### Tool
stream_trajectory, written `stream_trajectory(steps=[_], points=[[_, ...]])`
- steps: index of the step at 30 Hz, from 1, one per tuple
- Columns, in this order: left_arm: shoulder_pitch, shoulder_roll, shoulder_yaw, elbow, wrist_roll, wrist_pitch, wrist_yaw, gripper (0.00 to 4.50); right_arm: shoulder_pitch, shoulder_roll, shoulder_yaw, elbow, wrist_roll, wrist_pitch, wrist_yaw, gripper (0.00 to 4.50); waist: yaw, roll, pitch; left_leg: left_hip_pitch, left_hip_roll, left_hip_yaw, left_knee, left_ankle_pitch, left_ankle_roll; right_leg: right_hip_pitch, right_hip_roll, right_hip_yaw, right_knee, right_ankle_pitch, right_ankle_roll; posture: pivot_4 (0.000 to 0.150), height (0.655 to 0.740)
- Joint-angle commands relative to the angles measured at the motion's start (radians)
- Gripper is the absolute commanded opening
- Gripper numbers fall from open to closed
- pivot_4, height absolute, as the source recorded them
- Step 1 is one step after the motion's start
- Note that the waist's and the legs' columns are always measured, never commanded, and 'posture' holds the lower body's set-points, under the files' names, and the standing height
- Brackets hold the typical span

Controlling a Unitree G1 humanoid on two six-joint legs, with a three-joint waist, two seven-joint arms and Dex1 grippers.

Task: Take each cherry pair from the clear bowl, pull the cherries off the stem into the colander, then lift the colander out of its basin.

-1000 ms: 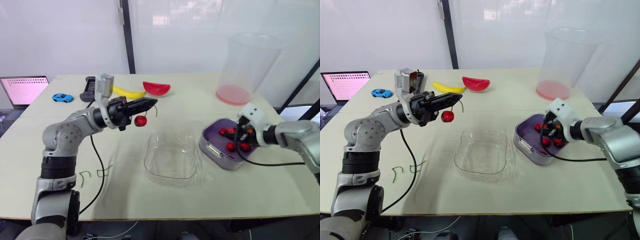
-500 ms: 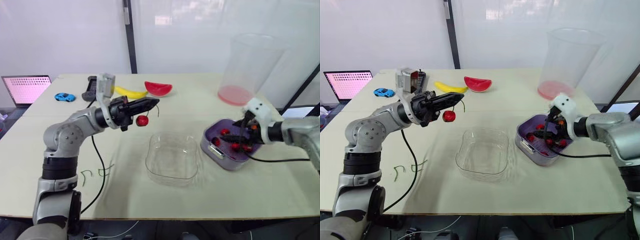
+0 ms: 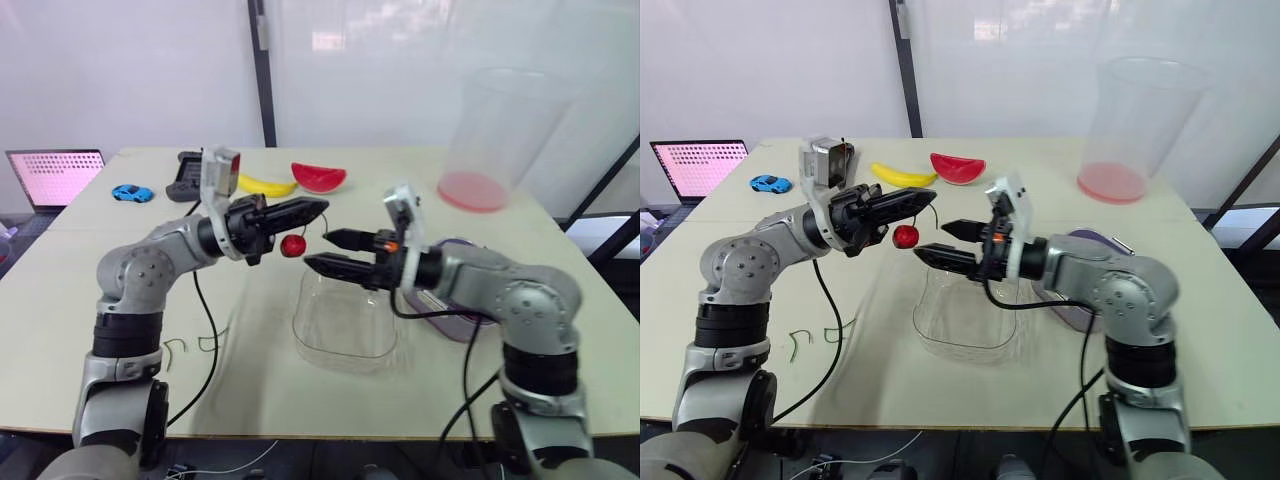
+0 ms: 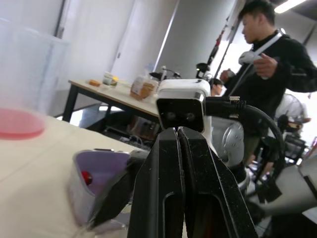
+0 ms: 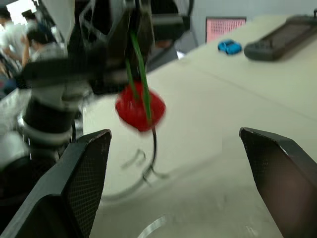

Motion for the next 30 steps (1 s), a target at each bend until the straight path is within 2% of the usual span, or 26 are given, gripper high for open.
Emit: stream_trajectory(steps=[1,7,10,15,30], points=[[-0.029,0.002,0.011,-0.027,-0.018,-0.001,0.007,0.0,-0.028,0.039,0.021,-0.021,0.001,-0.034,-0.044,4.41,-0.001,0.0,0.0,0.0,0.0,0.0,0.0,0.0,-0.001,0.0,0.0,0.0,0.0,0.0,0.0,0.15,0.738],[-0.022,-0.001,0.011,-0.034,-0.02,-0.003,0.011,0.0,-0.037,0.075,0.034,-0.004,0.01,-0.054,-0.079,4.41,0.0,0.0,0.0,0.0,0.0,0.0,0.0,0.001,-0.001,0.0,0.0,0.0,0.0,0.0,0.0,0.15,0.738],[-0.02,-0.002,0.012,-0.037,-0.021,-0.003,0.014,0.0,-0.034,0.083,0.037,0.007,0.013,-0.057,-0.089,3.58,-0.001,0.0,0.0,0.0,0.0,0.0,0.0,0.0,-0.001,0.0,0.0,0.0,0.0,0.0,0.0,0.15,0.738],[-0.016,0.0,0.013,-0.04,-0.02,-0.004,0.016,0.0,-0.032,0.082,0.04,0.009,0.02,-0.059,-0.095,1.27,-0.001,0.0,0.0,0.0,0.0,0.0,-0.001,0.0,0.0,0.0,0.0,0.0,0.0,0.0,0.0,0.15,0.738],[-0.017,0.004,0.016,-0.035,-0.01,-0.019,0.015,0.0,0.041,-0.026,0.101,-0.026,0.013,-0.01,-0.047,1.27,-0.001,0.0,0.0,0.0,0.0,0.0,-0.001,-0.001,0.002,0.0,0.0,0.0,0.0,0.0,0.0,0.15,0.738]])
